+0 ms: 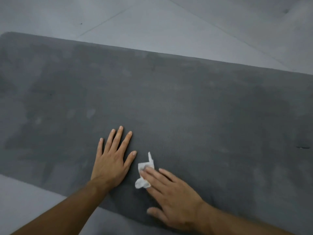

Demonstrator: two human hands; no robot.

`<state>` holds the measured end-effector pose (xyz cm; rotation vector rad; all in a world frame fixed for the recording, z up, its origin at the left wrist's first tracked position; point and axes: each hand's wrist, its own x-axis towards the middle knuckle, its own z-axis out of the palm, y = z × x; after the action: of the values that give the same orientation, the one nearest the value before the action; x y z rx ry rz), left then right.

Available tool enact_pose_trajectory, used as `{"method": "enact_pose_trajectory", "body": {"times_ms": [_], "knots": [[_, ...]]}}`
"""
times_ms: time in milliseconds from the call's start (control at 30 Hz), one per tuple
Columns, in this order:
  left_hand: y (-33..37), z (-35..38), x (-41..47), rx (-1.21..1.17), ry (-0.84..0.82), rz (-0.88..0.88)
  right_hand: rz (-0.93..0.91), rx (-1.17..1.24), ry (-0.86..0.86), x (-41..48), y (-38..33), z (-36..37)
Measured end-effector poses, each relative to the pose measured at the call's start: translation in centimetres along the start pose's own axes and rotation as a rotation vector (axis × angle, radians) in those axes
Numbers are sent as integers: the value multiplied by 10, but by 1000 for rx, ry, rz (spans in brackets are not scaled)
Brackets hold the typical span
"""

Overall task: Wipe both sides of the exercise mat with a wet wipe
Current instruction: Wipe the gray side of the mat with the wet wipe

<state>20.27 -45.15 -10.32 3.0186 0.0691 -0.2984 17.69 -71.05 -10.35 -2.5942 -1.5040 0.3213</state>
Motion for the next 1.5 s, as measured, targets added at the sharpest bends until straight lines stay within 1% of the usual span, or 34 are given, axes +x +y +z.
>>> {"method": "enact_pose_trajectory", "body": {"times_ms": [100, 167, 200, 367, 467, 533, 567, 633, 767, 833, 900, 967, 1000, 1133, 1200, 1267, 1333, 1400, 1433, 1500], "knots": [[-8, 0, -5, -4, 0, -25, -86, -55, -9, 0, -8, 3], [-9, 1, -6, -11, 4, -40, -58, -53, 6, 3, 12, -4], [-10, 2, -8, -14, 4, -54, -2, -39, 16, 7, 25, -9], [-12, 0, -10, -31, -16, -74, 428, -46, 15, 20, 100, -32], [-10, -1, -10, -49, -19, -75, 567, 45, 18, 27, 121, -41], [-10, -1, -11, -48, -17, -77, 568, 121, 41, 32, 112, -42], [-10, -1, -11, -48, -16, -79, 540, 142, 49, 33, 102, -41], [-9, 0, -11, -44, -10, -82, 439, 159, 45, 34, 75, -35], [-9, 3, -11, -26, 14, -77, 173, 149, -1, 28, 17, -21], [-10, 4, -11, -20, 22, -71, 88, 111, -6, 23, -1, -14], [-10, 5, -10, -19, 25, -69, 49, 87, 9, 20, -1, -11], [-9, 5, -10, -15, 26, -74, 75, 76, 33, 21, 17, -12], [-9, 5, -10, -16, 23, -76, 128, 81, 46, 23, 31, -14], [-9, 4, -10, -21, 4, -81, 473, 48, 65, 21, 104, -28], [-9, 3, -10, -18, -3, -83, 584, 34, 57, 15, 135, -37], [-9, 2, -11, -20, -9, -82, 662, 47, 61, 9, 152, -44], [-9, 2, -10, -25, -15, -80, 702, 63, 75, 6, 153, -45], [-8, 1, -10, -26, -12, -79, 686, 116, 90, 8, 141, -44], [-9, 2, -10, -24, -11, -79, 642, 150, 90, 10, 131, -42], [-9, 2, -10, -24, -7, -77, 498, 193, 66, 10, 102, -36]]}}
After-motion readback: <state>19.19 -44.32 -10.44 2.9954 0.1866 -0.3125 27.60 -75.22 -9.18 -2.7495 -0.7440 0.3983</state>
